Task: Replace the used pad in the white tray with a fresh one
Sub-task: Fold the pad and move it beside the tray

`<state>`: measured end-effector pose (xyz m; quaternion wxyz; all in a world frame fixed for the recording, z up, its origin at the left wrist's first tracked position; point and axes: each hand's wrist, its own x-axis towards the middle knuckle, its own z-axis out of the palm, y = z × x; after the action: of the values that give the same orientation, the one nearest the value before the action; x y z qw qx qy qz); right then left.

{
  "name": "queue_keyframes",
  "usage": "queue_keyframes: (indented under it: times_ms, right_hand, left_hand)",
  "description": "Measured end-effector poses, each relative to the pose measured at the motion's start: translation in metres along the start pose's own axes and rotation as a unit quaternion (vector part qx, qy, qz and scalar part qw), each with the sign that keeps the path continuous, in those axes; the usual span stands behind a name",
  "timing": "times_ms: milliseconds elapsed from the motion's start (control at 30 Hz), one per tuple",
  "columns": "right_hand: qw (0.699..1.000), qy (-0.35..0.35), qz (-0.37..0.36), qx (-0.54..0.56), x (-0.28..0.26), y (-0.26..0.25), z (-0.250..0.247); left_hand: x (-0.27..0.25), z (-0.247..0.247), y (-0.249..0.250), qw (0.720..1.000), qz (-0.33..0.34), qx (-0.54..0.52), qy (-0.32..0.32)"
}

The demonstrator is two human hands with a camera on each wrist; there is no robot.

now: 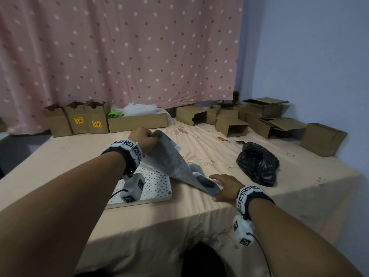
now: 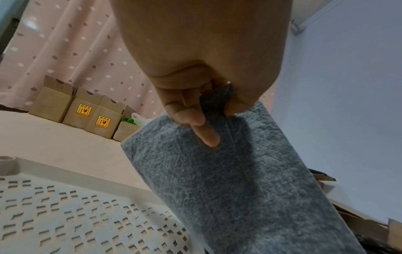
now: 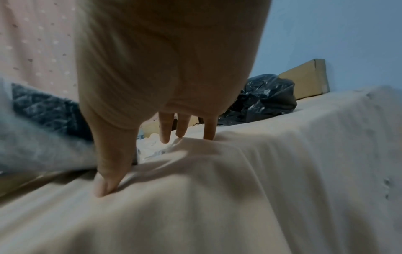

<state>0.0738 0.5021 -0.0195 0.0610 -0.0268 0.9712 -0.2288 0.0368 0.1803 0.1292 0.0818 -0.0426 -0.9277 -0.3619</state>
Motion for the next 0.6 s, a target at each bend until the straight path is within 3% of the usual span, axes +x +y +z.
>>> queue_keyframes:
  times_ms: [100, 233, 500, 600]
  right_hand:
    - [1.0, -0.02, 0.002, -0.019, -0.001, 0.0, -0.001]
    - [0.999, 0.022, 0.015, -0.027, -0.002, -0.007, 0.001]
    - [0.978, 0.163, 0.036, 0.125, -0.002, -0.013, -0.011]
    - [0.965, 0.183, 0.039, 0.185, 0.002, -0.014, -0.017]
  left_hand:
    - [0.002, -0.002, -0.006, 1.0, -0.011, -0.02, 0.015]
    - [0.005, -0.006, -0.014, 0.999, -0.02, -0.031, 0.023]
    - [0.006, -0.017, -0.027, 0.999, 0.008, 0.035, 0.024]
    - [0.006, -0.022, -0.032, 0.998, 0.015, 0.049, 0.024]
